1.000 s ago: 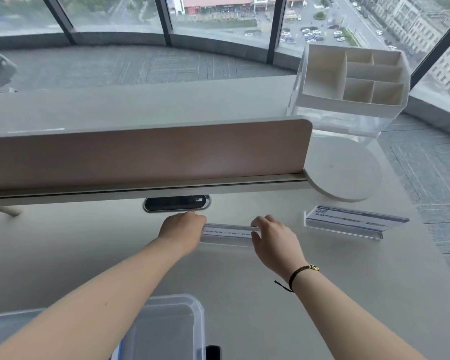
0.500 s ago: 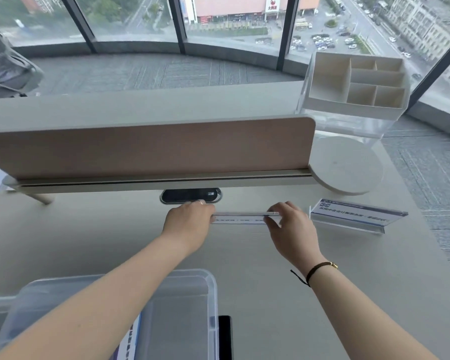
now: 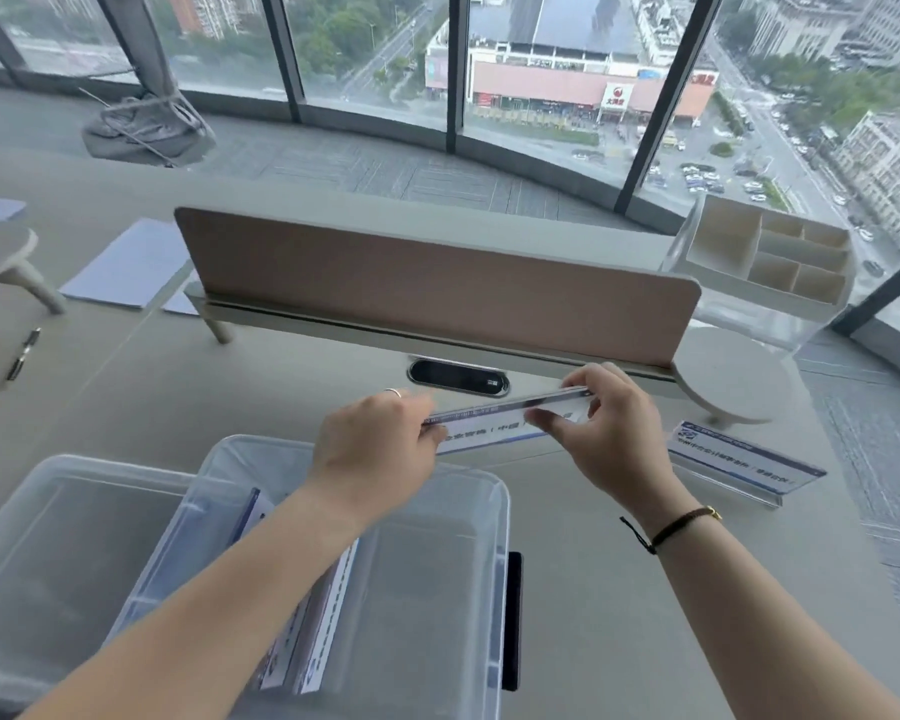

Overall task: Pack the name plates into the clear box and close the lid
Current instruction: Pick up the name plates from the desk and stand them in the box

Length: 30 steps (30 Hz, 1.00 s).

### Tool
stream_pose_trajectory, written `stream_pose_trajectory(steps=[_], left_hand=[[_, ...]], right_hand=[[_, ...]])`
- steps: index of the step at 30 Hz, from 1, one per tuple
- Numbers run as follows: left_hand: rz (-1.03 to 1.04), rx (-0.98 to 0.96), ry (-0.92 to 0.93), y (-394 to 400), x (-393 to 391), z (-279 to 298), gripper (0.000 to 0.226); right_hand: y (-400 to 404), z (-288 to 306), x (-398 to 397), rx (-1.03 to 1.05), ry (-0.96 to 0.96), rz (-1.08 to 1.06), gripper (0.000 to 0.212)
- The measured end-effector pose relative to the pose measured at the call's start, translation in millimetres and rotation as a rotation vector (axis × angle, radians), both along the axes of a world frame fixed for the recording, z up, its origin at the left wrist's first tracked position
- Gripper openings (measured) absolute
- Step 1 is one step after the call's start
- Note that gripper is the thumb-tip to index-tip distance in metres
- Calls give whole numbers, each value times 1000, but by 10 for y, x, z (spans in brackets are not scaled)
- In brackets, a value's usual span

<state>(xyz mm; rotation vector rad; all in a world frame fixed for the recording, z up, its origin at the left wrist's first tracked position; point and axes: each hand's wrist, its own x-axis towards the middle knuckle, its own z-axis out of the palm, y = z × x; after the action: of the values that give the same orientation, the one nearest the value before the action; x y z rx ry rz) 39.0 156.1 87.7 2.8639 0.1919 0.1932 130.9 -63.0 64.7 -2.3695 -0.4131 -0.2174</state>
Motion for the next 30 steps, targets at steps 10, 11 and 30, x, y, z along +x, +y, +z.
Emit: stream_pose_trajectory(steps=[10,11,30], left_hand=[[152,-135,137,425,-1072,-126,28],[171,-159,162,426,-1149,-167,29],[302,-476,735,53,-1478,-1366,31]], right_hand=[[680,-48,-411,-117,114,319,38],[735,-95,-420,-143,144,354,38],[1272,-1344,-548,-531,427,649,22]])
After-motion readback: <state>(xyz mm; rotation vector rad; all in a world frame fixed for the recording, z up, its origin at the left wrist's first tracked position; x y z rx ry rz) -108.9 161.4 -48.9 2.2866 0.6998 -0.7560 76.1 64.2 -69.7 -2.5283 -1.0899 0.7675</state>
